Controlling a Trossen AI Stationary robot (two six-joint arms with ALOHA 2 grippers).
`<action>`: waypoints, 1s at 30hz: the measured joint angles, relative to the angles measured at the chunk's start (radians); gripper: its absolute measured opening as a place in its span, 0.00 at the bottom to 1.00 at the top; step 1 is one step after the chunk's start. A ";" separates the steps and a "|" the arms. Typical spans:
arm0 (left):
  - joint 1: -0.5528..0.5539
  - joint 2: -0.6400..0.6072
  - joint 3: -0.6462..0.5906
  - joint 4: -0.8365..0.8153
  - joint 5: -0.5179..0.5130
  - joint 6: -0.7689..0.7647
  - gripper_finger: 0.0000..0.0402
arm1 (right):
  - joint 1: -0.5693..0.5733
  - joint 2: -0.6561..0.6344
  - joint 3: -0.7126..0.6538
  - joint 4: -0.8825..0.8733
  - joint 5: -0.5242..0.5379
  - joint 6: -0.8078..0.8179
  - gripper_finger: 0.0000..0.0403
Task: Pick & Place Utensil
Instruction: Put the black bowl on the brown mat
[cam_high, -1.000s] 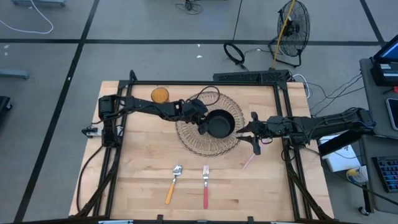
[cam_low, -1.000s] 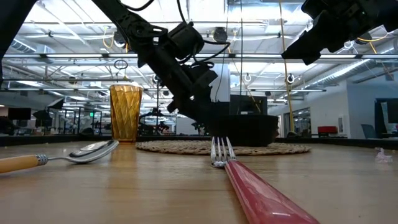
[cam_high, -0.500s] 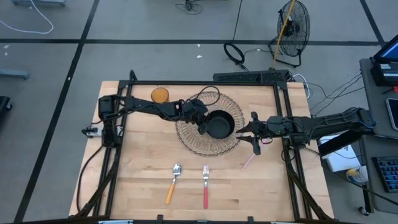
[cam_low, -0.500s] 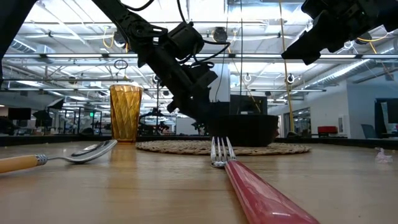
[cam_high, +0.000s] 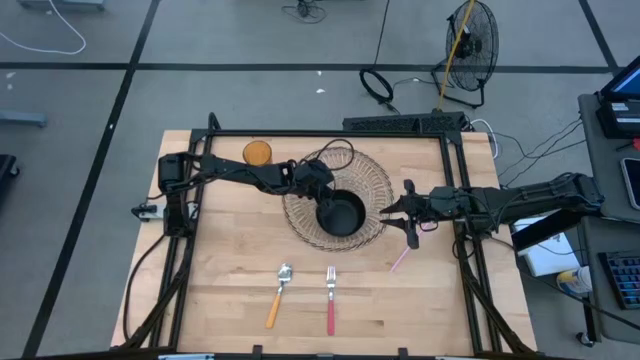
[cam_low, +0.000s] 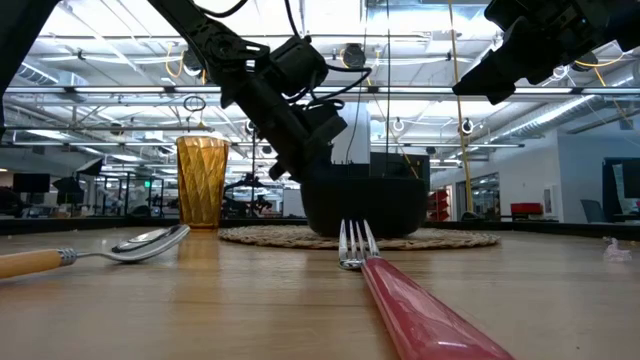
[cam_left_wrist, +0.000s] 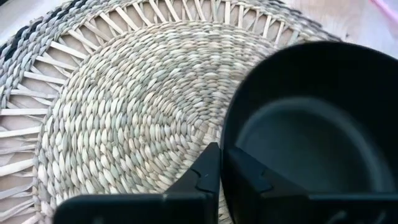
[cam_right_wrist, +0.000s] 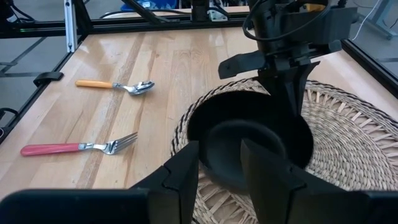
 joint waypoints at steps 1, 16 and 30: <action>0.000 -0.001 0.000 -0.005 0.001 0.003 0.03 | 0.000 0.000 0.000 0.000 0.000 0.000 0.29; -0.002 -0.008 0.002 -0.033 -0.021 0.009 0.02 | 0.000 0.000 0.000 -0.001 0.000 0.008 0.29; 0.014 -0.050 0.000 -0.159 -0.126 0.023 0.02 | 0.000 0.000 -0.039 -0.008 0.000 0.023 0.29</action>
